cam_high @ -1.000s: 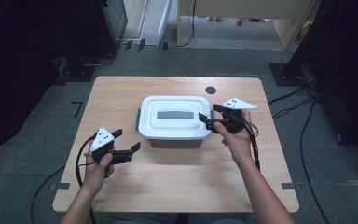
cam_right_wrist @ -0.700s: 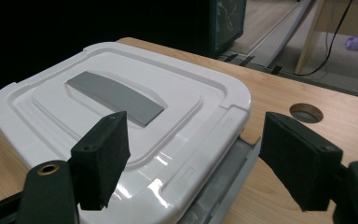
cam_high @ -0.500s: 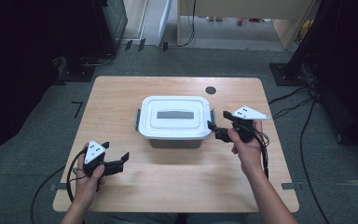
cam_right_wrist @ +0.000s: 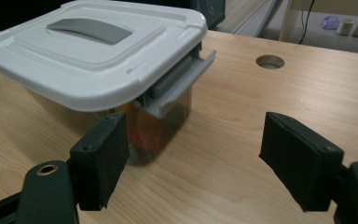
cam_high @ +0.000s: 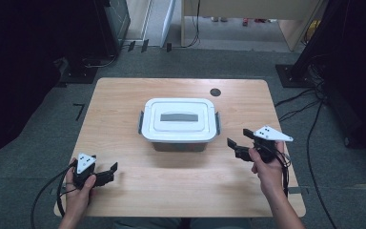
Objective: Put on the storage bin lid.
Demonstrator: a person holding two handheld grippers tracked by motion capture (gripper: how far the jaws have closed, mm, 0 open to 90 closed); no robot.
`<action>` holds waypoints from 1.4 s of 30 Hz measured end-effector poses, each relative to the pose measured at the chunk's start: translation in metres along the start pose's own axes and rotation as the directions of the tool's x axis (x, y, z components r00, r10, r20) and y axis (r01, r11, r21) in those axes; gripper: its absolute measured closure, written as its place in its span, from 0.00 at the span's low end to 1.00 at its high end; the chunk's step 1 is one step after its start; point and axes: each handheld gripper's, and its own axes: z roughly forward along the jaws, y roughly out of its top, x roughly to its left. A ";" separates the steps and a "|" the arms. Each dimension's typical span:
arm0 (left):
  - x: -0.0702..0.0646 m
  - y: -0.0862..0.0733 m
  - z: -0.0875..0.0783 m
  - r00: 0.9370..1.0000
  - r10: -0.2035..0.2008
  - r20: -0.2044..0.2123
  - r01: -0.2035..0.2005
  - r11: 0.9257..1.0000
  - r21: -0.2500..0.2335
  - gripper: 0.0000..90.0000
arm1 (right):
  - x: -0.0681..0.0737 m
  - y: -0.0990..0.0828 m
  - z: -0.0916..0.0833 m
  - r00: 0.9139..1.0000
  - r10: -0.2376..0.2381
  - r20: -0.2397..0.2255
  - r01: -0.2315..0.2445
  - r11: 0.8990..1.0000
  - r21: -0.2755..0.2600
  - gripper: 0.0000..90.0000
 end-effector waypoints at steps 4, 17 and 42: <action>0.004 -0.007 0.000 1.000 0.012 -0.029 -0.011 0.999 0.035 0.11 | -0.007 -0.012 -0.009 1.000 0.014 0.017 -0.014 1.000 0.008 0.26; 0.008 -0.011 -0.002 0.996 0.034 -0.078 -0.029 0.997 0.073 0.11 | -0.030 -0.054 -0.027 0.995 0.051 0.084 -0.057 0.996 0.074 0.26; 0.013 -0.012 0.000 0.999 -0.008 -0.043 0.013 0.991 0.131 0.11 | -0.057 -0.124 -0.053 0.974 0.082 0.212 -0.132 0.962 0.237 0.24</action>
